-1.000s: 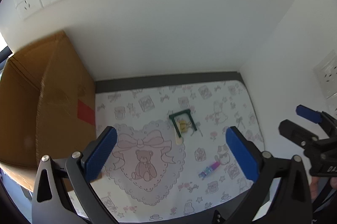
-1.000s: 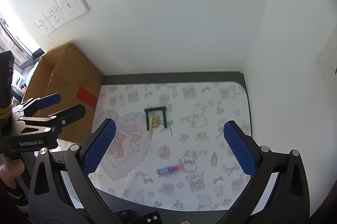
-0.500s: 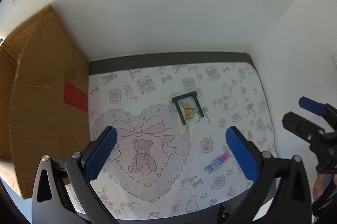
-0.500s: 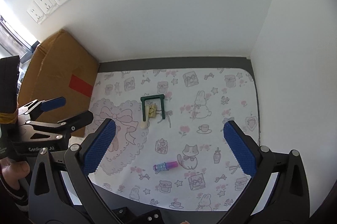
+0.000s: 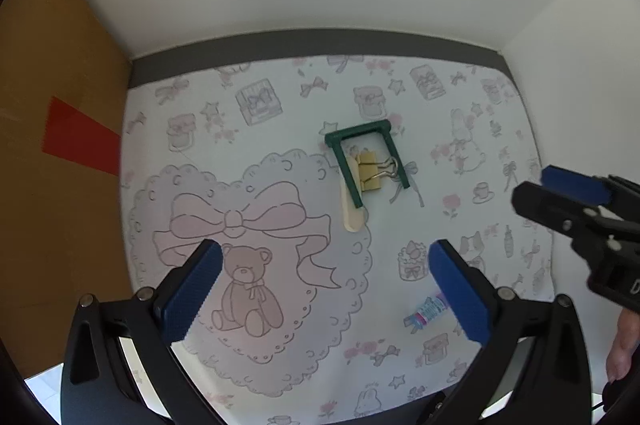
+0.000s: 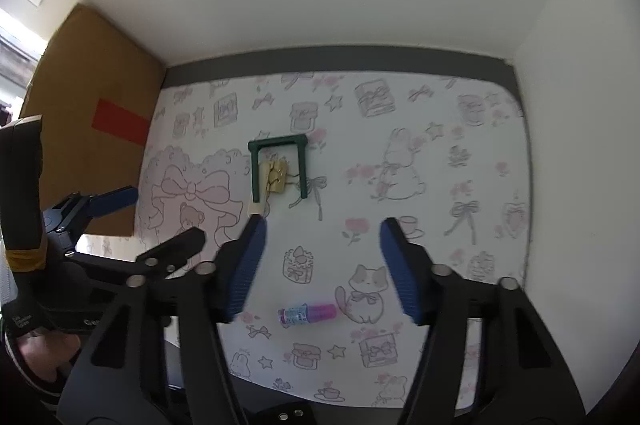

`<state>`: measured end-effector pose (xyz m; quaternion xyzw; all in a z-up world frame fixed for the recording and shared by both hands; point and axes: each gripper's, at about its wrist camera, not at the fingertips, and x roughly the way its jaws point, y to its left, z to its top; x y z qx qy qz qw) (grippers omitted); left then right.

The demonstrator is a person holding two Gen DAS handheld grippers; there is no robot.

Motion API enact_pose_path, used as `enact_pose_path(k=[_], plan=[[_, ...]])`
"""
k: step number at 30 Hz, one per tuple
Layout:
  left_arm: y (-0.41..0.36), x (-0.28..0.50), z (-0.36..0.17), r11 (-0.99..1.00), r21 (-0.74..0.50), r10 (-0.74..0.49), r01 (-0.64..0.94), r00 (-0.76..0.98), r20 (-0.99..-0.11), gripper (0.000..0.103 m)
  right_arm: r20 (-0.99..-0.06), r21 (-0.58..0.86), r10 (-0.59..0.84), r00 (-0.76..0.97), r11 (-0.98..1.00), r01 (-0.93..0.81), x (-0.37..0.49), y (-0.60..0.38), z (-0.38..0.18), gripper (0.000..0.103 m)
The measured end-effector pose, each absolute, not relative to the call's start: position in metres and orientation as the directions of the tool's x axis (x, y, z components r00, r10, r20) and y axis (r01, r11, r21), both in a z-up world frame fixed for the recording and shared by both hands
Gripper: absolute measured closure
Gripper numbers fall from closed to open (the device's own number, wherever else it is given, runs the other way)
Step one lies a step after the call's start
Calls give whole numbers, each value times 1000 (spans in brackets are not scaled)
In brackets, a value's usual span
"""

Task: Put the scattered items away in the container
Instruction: 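Grasp the yellow binder clip with the right gripper while the left gripper grasps the cream stick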

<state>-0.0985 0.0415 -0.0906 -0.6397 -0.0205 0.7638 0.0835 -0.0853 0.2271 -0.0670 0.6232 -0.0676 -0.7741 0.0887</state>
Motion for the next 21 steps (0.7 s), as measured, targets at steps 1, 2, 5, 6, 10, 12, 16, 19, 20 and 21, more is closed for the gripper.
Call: enact_pose_path(k=[1, 2, 5, 6, 10, 12, 16, 19, 20, 21], plan=[[42, -99, -95, -985, -138, 153, -101, -160, -975, 1, -954, 220, -227, -198, -974, 56, -87, 226, -72, 52], [42, -100, -99, -985, -138, 152, -99, -152, -977, 2, -954, 225, -232, -188, -973, 58, -89, 224, -76, 55], [43, -104, -114, -986, -141, 151, -90, -123, -981, 12, -956, 240, -247, -159, -969, 66, -95, 218, -91, 65], [42, -106, -119, -986, -143, 153, -87, -113, -982, 14, -956, 245, -252, -151, -967, 67, -97, 217, -95, 66], [42, -112, -134, -984, -152, 159, -88, -83, -984, 17, -959, 255, -262, -113, -965, 66, -103, 212, -112, 67], [42, -115, -140, -983, -160, 166, -88, -67, -984, 20, -958, 260, -267, -104, -963, 72, -107, 209, -118, 67], [43, -121, -150, -981, -171, 176, -92, -47, -983, 26, -953, 282, -289, -90, -956, 81, -118, 201, -129, 68], [46, -124, -157, -977, -190, 193, -96, -31, -981, 30, -951, 292, -300, -76, -951, 99, -127, 194, -138, 72], [48, -125, -158, -976, -194, 197, -100, -28, -980, 31, -951, 294, -302, -70, -950, 103, -130, 192, -141, 73], [49, -125, -159, -975, -198, 201, -105, -25, -979, 31, -950, 296, -304, -66, -949, 104, -132, 191, -144, 75]])
